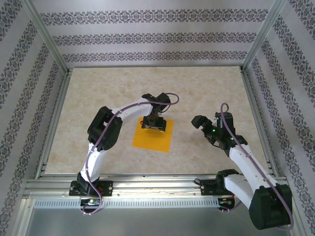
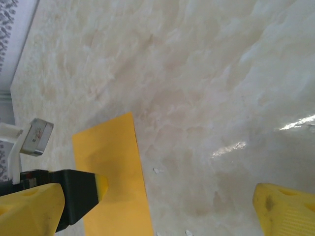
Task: Fold a paper plane with a square sheet of paper (pick it up from the middle)
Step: First fold the square sheet of paper in half at the center of the table.
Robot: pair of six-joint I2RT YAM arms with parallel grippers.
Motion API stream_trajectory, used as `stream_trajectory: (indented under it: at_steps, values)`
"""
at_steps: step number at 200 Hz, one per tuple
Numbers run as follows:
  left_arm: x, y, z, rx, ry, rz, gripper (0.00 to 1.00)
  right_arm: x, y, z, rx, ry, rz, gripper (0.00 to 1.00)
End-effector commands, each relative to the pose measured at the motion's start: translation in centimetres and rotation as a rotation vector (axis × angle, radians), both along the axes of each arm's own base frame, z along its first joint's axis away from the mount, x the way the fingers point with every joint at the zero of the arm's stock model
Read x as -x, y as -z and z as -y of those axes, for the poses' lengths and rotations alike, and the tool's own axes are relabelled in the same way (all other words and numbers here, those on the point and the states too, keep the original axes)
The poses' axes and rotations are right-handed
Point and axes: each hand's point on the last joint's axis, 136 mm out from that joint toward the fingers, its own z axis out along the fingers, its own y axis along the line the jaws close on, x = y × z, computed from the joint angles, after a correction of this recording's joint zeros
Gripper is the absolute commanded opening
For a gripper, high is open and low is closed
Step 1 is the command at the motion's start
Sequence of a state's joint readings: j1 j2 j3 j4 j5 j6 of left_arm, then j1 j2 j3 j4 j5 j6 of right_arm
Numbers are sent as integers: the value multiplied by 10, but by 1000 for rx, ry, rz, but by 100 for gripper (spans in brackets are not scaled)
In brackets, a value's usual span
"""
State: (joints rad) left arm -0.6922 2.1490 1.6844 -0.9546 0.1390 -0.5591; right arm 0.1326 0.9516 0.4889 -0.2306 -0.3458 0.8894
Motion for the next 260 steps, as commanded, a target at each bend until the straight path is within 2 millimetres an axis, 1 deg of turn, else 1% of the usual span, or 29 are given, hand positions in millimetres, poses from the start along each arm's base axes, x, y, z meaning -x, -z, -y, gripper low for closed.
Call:
stream_trajectory:
  at_steps: [1,32,44,67,82,153,172,202,237,260]
  values:
    - [9,10,-7,-53,-19,-36,75,-7,-11,-13,-44,-65,17,98]
    - [11,15,-10,-78,-10,-50,76,-9,-9,-20,-56,-87,-1,98]
    - [11,16,-12,-89,-9,-48,76,-9,-10,-20,-56,-83,-2,98]
    - [12,18,-10,-83,-3,-56,77,-9,-9,-20,-53,-79,-2,98]
    - [14,20,-12,-102,1,-58,77,-9,-9,-20,-53,-77,-3,98]
    - [24,42,-16,-135,-1,-107,79,-8,0,-20,-55,-78,-35,98]
    - [25,47,-21,-167,-6,-107,79,-7,2,-19,-49,-69,-45,98]
    - [30,56,-24,-184,-12,-127,79,-8,2,-18,-47,-62,-47,98]
    - [34,63,-23,-186,-17,-138,79,-8,2,-18,-51,-53,-52,98]
    - [31,61,-14,-142,-24,-126,79,-7,2,-18,-49,-54,-61,98]
